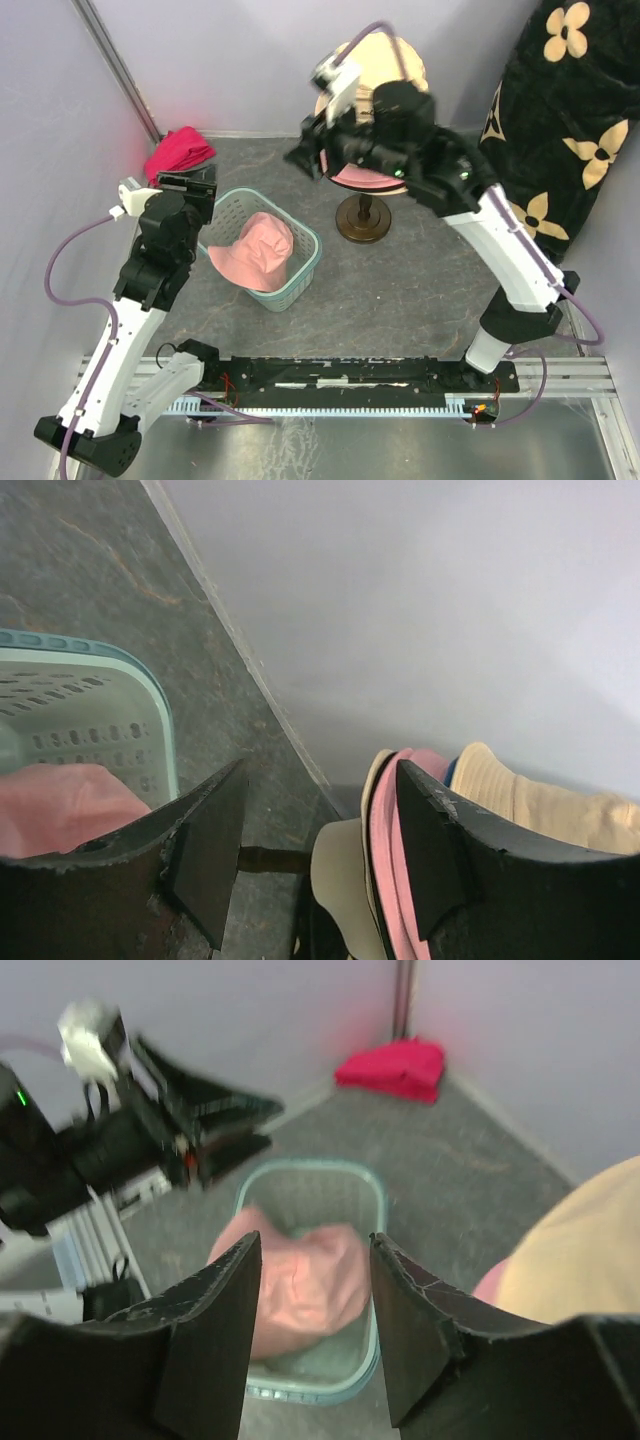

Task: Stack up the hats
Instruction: Pick up the hat from the bin.

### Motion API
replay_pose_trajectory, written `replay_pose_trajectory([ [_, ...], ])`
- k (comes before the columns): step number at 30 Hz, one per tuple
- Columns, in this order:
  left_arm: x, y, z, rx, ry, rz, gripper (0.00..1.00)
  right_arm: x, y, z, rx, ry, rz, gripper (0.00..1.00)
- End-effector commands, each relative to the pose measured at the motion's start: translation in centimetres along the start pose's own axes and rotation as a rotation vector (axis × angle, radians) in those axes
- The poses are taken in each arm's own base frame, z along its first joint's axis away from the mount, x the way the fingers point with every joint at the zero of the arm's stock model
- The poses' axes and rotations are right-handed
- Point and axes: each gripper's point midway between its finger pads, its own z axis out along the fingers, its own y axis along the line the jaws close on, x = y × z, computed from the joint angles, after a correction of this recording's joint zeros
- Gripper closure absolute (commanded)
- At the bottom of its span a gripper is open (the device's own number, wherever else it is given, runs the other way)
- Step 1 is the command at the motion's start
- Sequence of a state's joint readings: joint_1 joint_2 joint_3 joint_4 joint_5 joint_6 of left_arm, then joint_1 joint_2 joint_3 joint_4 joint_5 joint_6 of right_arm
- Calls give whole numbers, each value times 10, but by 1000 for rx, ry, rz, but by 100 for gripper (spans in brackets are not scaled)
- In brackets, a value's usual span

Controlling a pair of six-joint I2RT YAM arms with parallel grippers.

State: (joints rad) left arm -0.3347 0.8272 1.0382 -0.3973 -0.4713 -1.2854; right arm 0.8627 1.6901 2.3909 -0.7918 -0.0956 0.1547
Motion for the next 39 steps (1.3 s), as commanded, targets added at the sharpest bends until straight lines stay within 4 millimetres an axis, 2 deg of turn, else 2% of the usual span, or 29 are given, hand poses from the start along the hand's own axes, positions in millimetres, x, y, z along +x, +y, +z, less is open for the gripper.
replay_pose_trajectory([
  [1,-20,15,-7,-49,-91,14,32,46,12,10,26,125,-85,43],
  [8,-32,25,-14,-68,-146,15,31,134,22,44,6,321,-36,37],
  [13,-33,26,-12,-77,-155,22,28,173,28,61,-14,383,16,35],
  [23,-35,25,-9,-80,-170,38,24,219,37,87,-37,472,105,29],
  [39,-38,20,-11,-70,-175,50,23,255,27,118,40,540,146,28],
])
